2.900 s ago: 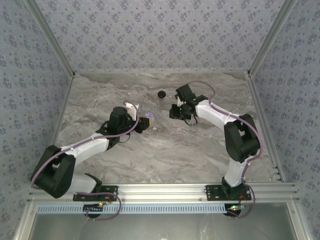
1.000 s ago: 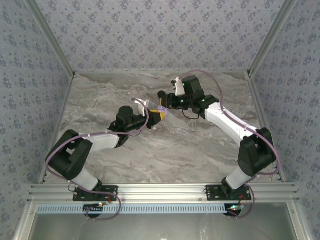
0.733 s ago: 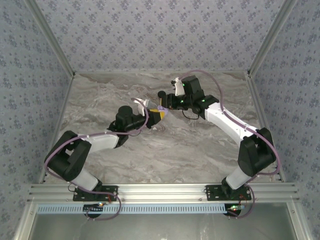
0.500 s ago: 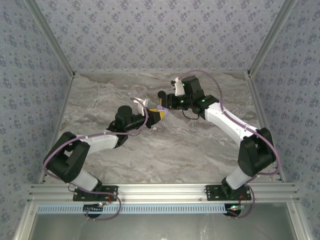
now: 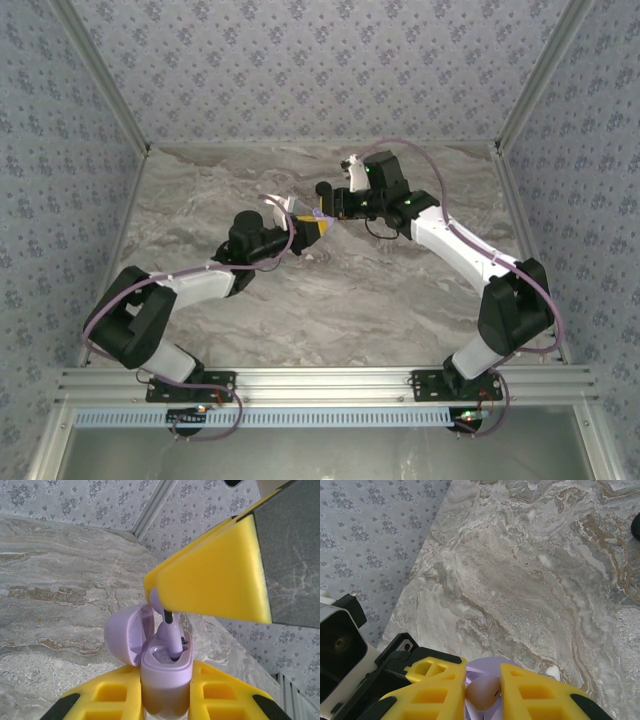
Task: Insert the wireless bluetooth earbuds into the charging case
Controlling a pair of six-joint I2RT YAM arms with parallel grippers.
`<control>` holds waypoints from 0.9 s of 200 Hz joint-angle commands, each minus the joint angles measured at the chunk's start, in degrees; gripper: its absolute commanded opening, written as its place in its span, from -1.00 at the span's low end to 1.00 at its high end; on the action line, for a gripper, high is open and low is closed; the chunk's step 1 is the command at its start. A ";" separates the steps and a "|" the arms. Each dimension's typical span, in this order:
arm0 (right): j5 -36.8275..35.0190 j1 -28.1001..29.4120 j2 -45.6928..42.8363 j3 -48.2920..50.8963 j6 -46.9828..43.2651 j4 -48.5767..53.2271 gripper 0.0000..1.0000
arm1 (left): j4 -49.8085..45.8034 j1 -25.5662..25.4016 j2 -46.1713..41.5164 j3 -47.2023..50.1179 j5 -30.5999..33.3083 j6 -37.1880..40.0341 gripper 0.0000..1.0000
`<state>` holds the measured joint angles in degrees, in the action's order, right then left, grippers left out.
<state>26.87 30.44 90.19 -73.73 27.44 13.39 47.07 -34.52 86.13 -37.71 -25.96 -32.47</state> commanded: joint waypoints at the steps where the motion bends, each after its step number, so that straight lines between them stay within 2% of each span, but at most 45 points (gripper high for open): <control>1: 1.57 0.67 -0.74 -0.20 -1.40 1.51 -0.52 | 0.74 -0.33 -1.66 -1.66 -0.80 0.05 -0.64; 57: 0.46 1.21 -0.81 -1.29 -2.87 3.78 -0.50 | 0.74 -0.30 -1.96 -1.65 0.03 0.49 -0.64; 180: -1.56 2.06 -1.62 -4.73 -6.42 8.72 -0.17 | -2.23 -0.37 -3.21 -1.72 -2.23 4.01 -0.64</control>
<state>25.74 31.94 90.19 -75.96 22.81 19.33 44.91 -34.52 85.25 -37.71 -26.63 -30.92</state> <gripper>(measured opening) 0.405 0.191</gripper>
